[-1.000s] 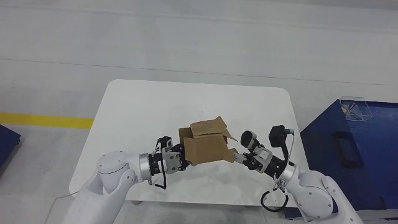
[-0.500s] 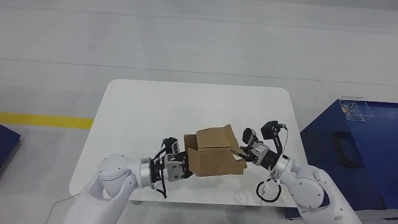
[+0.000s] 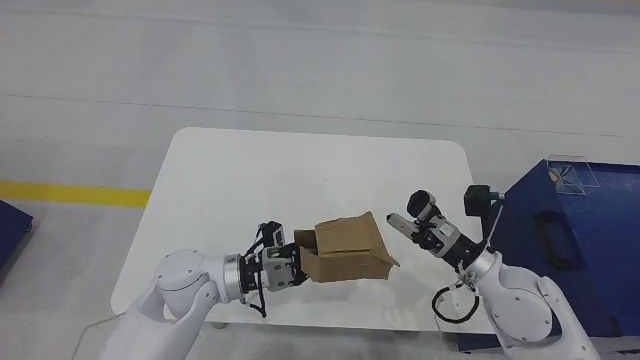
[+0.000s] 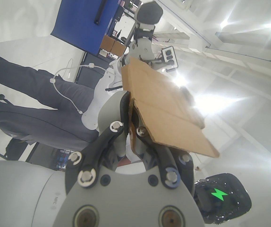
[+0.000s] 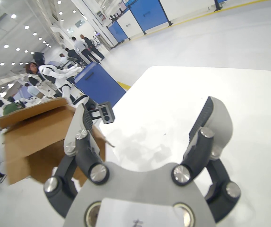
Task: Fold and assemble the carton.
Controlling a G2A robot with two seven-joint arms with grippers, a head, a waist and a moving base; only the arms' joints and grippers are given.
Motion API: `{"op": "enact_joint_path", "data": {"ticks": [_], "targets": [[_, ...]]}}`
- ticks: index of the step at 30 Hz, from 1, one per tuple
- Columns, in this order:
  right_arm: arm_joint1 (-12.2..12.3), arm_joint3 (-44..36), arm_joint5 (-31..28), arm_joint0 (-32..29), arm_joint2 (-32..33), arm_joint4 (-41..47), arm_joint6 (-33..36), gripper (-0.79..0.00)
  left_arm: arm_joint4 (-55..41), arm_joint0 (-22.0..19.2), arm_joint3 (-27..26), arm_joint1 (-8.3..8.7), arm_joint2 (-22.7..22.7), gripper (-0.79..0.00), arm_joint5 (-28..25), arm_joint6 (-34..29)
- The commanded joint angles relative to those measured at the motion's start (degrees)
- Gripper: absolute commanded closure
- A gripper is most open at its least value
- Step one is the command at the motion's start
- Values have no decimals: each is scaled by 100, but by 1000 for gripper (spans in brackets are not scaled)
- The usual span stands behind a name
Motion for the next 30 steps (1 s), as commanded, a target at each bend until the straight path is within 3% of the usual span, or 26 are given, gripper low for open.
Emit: {"op": "enact_joint_path", "data": {"ticks": [1,7,21,30], "targets": [[8,-99,-11,-60,2,-85,122,-785,-221,4,80,-10,22,0,221,83],[-20,2,100,-23,-191,-317,-2,-785,-293,-124,172,-21,127,0,514,326],[-71,248,141,211,-673,-372,208,-785,83,-14,-42,34,162,0,-90,243],[-71,284,121,231,-610,-303,232,-785,240,-16,-86,46,177,0,-243,292]]}}
